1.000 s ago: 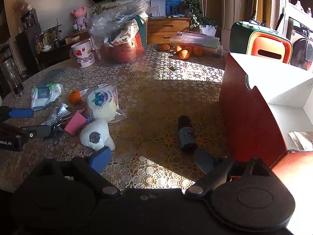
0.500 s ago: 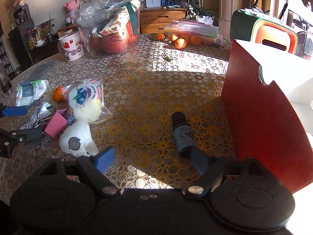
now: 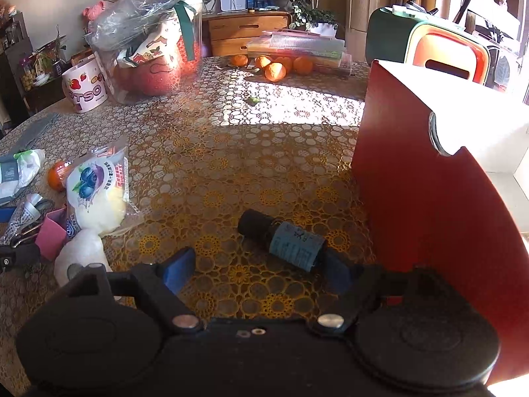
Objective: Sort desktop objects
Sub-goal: 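Grasp the dark blue-labelled bottle with the right gripper, then grasp the printed paper packet with the left gripper while right lifts bottle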
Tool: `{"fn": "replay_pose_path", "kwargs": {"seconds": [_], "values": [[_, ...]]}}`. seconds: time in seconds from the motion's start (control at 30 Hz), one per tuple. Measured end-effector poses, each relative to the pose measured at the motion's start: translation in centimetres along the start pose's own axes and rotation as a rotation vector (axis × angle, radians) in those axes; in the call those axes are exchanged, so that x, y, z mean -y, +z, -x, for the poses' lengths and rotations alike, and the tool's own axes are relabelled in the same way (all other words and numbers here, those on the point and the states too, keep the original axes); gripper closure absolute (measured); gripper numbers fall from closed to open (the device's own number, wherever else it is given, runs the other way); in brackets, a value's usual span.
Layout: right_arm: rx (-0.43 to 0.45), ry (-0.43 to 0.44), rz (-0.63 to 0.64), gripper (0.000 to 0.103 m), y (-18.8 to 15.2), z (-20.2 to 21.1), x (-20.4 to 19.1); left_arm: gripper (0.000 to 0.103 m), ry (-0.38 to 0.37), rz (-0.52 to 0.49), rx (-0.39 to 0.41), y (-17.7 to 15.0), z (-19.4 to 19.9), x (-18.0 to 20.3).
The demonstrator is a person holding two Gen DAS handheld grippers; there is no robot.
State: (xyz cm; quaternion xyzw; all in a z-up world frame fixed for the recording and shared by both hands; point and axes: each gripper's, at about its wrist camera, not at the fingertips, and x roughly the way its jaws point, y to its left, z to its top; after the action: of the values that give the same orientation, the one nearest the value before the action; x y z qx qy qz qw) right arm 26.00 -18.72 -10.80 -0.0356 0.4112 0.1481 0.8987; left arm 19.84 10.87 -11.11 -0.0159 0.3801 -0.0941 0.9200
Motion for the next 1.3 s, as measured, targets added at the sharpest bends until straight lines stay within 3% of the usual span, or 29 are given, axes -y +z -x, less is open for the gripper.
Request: {"fn": "replay_pose_path", "kwargs": {"seconds": [0.6,0.7,0.77,1.17,1.3], "values": [[0.033,-0.066,-0.029,0.026,0.6,-1.4,-0.4,0.007,0.004,-0.013,0.023,-0.1,0.3,0.3],[0.036,-0.077,-0.033,0.034,0.6,-1.2,-0.3,0.017,0.009,-0.033,0.050,0.1,0.9,0.8],[0.039,-0.076,-0.040,0.041,0.6,-1.1,-0.2,0.030,0.020,-0.065,0.070,0.3,1.3,1.5],[0.037,-0.047,-0.030,0.041,-0.3,0.5,-0.5,0.032,-0.005,0.039,0.075,0.9,2.8,0.7],[0.048,-0.034,-0.027,0.041,-0.6,1.8,-0.5,0.033,0.002,0.029,0.087,1.1,3.6,1.1]]}}
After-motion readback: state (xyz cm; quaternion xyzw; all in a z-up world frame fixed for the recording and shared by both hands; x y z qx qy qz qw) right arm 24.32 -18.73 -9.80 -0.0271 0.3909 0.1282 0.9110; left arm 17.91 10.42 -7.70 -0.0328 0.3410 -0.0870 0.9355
